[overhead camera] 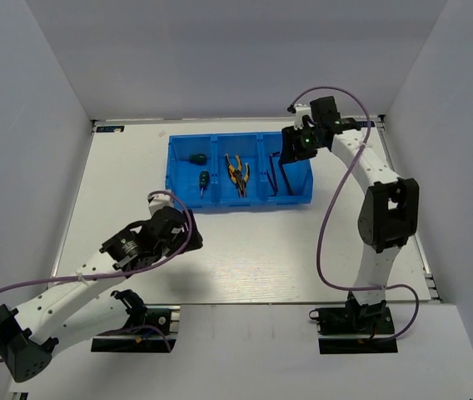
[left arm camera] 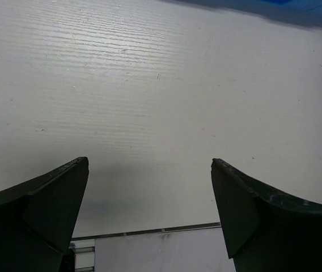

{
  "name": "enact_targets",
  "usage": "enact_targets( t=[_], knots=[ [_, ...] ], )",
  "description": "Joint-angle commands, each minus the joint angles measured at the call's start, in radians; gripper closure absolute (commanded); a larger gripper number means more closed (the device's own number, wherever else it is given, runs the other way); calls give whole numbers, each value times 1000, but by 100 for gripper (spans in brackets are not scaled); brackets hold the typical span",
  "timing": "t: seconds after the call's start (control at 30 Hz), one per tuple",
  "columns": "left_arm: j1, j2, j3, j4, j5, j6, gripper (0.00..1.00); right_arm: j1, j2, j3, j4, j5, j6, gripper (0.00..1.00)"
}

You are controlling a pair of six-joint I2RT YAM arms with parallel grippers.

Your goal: Sort the tools into containers

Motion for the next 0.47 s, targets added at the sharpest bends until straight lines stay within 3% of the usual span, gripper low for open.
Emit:
enact_targets(
  t=[0.0,0.07,0.1,0.13,0.17,0.3,0.43],
  knots=[
    [-2,31,55,12,-26,14,0,-11,-201,-81,-62,-10,-47,44],
    [-2,45,55,21,-35,42,0,-11,-316,-168,-39,61,-53,36],
    [-2,45,55,21,-35,42,0,-11,-356,-331,-23,100,-68,27],
    [-2,45,55,31,-35,53,0,-11,-432,-382,1,129,-67,23],
    [-2,45,55,54,-35,53,0,-16,-518,-485,7,155,-61,12],
    [-2,45,17,128,-17,93,0,-11,-825,-766,90,269,-76,10],
    [-2,45,8,165,-17,138,0,-16,-1004,-938,102,291,-53,10]
  ],
)
